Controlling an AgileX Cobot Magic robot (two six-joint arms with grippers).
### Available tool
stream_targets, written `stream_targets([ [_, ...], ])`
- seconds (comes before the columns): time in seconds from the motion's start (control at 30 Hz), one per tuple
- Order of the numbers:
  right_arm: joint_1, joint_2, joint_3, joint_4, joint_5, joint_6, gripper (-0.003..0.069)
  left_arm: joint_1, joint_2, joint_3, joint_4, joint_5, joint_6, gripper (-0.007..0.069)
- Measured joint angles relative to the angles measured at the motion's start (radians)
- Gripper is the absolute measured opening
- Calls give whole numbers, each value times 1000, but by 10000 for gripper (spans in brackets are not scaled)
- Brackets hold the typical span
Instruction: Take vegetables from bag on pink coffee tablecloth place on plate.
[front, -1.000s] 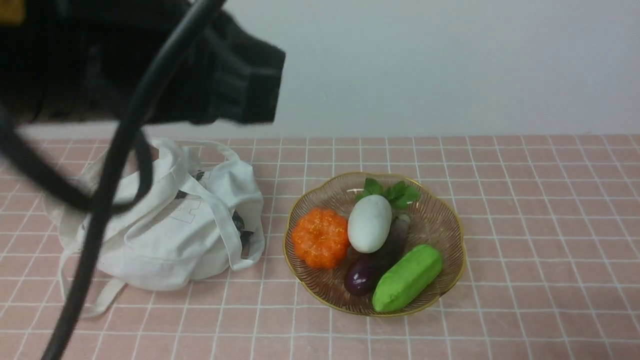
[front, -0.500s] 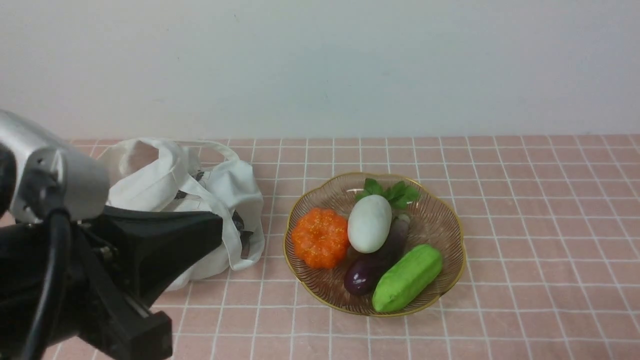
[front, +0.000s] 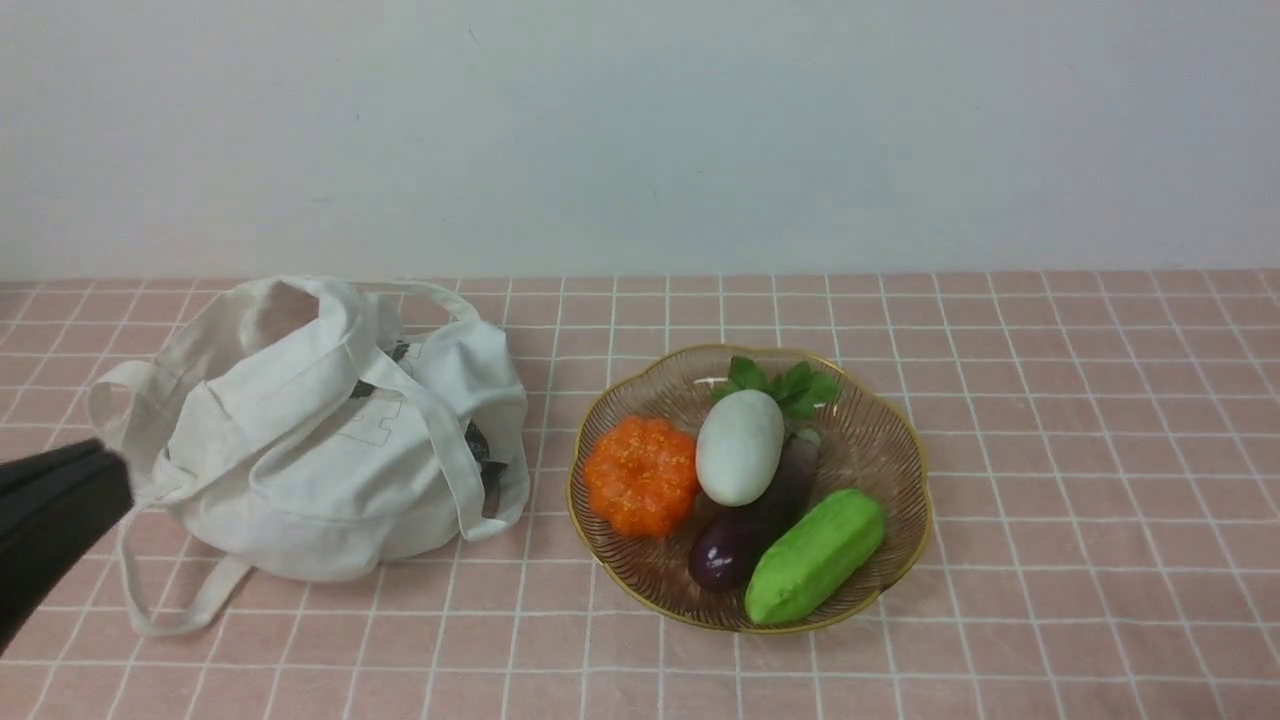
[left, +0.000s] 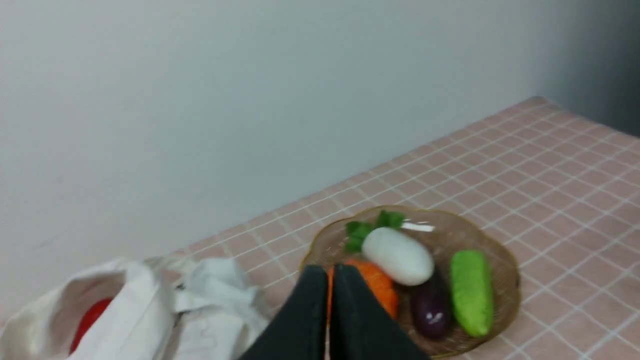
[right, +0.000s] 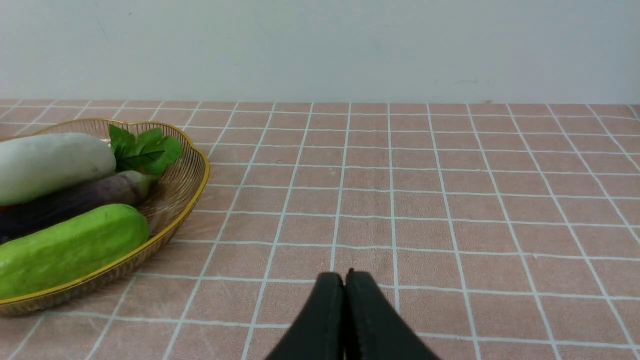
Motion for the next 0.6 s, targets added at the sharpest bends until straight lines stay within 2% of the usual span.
stream_targets([
  [0.03, 0, 0, 0, 0, 0, 0, -15, 9, -9, 9, -2, -5, 0, -5],
  [0.2, 0, 0, 0, 0, 0, 0, -15, 252, -208, 254, -13, -71, 22, -5],
  [0.33, 0, 0, 0, 0, 0, 0, -15, 357, -275, 370, -13, -89, 22, -5],
  [0.47, 0, 0, 0, 0, 0, 0, -15, 407, -283, 463, -13, -101, 22, -5],
  [0.6, 0, 0, 0, 0, 0, 0, -15, 413, -283, 521, -13, -106, 23, -5],
])
